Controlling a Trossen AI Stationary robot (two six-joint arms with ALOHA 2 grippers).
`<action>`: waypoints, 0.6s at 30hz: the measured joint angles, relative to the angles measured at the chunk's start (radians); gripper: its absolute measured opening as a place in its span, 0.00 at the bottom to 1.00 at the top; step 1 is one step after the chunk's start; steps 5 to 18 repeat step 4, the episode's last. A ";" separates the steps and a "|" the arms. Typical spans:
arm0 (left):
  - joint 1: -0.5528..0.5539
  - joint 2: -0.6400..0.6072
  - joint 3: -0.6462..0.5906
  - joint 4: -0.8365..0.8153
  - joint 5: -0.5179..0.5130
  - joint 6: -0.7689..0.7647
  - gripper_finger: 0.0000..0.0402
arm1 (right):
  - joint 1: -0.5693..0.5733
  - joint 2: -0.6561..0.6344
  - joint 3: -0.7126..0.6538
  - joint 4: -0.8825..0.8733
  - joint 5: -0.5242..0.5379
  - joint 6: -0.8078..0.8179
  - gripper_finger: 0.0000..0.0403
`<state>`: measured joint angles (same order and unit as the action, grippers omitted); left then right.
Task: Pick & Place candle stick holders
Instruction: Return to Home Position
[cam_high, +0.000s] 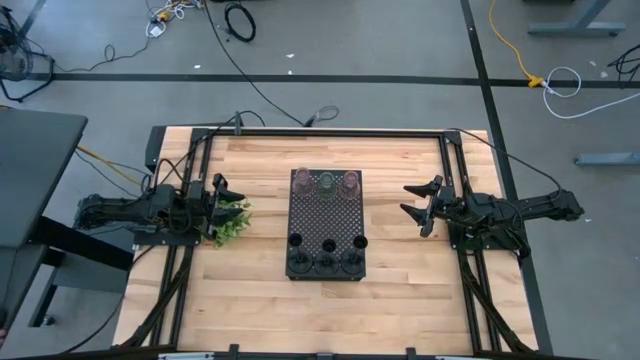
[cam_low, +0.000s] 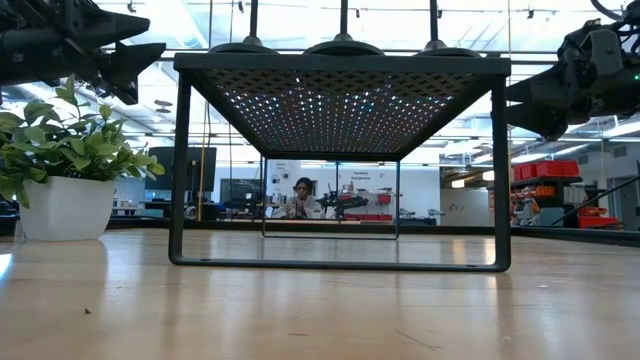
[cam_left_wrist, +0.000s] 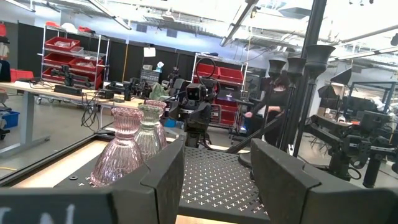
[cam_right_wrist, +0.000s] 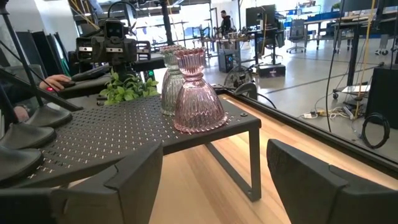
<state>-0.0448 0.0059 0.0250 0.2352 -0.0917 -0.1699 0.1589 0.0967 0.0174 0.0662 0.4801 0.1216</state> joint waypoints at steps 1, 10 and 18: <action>0.000 0.000 0.000 0.000 0.000 0.000 0.46 | 0.000 0.000 0.000 0.000 0.000 0.000 0.71; 0.000 0.000 0.000 0.000 0.000 0.000 0.46 | 0.000 0.000 0.000 0.000 0.000 0.000 0.71; 0.000 0.000 0.000 0.000 0.000 0.000 0.46 | 0.000 0.000 0.000 0.000 0.000 0.000 0.71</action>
